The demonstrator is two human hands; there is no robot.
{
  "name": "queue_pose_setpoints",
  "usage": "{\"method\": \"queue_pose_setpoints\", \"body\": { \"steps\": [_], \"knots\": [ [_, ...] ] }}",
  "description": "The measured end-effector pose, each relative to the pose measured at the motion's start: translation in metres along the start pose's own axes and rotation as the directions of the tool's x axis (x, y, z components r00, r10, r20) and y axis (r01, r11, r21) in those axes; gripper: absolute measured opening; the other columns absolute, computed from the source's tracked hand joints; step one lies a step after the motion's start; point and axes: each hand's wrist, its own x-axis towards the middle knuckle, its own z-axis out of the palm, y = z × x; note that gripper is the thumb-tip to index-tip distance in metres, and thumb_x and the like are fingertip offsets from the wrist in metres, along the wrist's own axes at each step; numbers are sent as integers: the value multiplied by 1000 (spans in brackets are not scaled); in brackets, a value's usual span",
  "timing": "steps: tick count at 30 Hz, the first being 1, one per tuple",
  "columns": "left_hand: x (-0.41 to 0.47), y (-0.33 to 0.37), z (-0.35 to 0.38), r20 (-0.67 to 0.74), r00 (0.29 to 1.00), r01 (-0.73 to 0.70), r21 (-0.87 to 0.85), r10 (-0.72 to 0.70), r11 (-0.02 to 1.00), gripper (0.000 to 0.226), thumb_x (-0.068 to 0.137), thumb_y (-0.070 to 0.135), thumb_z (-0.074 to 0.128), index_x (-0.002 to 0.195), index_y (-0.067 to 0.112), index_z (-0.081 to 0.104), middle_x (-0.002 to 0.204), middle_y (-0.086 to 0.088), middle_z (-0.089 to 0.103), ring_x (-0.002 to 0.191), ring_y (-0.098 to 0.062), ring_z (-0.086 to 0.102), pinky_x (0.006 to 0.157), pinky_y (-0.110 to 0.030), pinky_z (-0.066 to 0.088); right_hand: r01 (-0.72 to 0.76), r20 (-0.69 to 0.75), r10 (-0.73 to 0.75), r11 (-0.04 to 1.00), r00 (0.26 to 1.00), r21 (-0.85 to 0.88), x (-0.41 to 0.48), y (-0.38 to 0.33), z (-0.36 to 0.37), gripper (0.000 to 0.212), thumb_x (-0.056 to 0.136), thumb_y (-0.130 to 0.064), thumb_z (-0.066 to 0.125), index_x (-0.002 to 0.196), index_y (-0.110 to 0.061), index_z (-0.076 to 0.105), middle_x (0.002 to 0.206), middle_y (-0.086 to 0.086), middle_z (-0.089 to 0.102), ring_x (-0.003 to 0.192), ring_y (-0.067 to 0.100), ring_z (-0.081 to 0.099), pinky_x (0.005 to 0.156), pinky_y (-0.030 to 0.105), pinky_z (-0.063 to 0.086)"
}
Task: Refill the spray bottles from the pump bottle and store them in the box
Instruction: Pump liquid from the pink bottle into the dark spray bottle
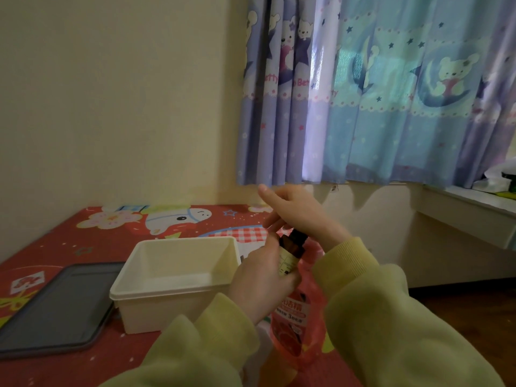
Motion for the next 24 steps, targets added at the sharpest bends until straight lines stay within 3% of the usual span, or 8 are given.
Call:
{"method": "queue_pose_setpoints", "body": {
  "steps": [6,10,13,18,24],
  "knots": [
    [-2,-1,0,51,998,29,34,-31,999,59,81,24,59,132,21,29,100,-1,65,86,-19,63,77,-39,53,-4,8,4,1000,1000,7,0,4,5,49,92,-56,37,90,-14,61,71,3,71,70,19,71,79,39,56],
    [3,7,-12,62,998,-2,75,-2,997,47,79,26,60,120,17,40,93,-3,63,79,-20,62,69,-38,52,-57,56,51,992,997,117,1,-9,-4,49,98,-47,31,103,-7,58,73,7,70,70,20,69,67,27,51],
    [6,10,-17,48,998,-56,156,49,986,37,81,32,59,109,16,43,95,-3,62,83,-22,60,68,-37,48,-55,79,42,983,996,176,0,-14,-9,47,99,-45,29,103,-9,58,74,7,71,69,19,69,67,26,50],
    [1,3,-7,42,999,-1,123,-5,992,34,82,30,58,109,18,40,85,1,61,74,-19,61,65,-35,50,-18,32,13,989,999,146,-2,-5,-2,49,99,-45,26,106,-9,58,75,9,70,67,20,69,63,25,48],
    [2,0,-4,69,997,11,111,-19,994,47,81,27,57,122,18,37,92,-2,65,78,-20,63,71,-40,53,-21,7,20,996,1000,88,-2,0,2,53,98,-46,27,107,-4,58,71,8,70,68,21,69,62,26,48]
  ]
}}
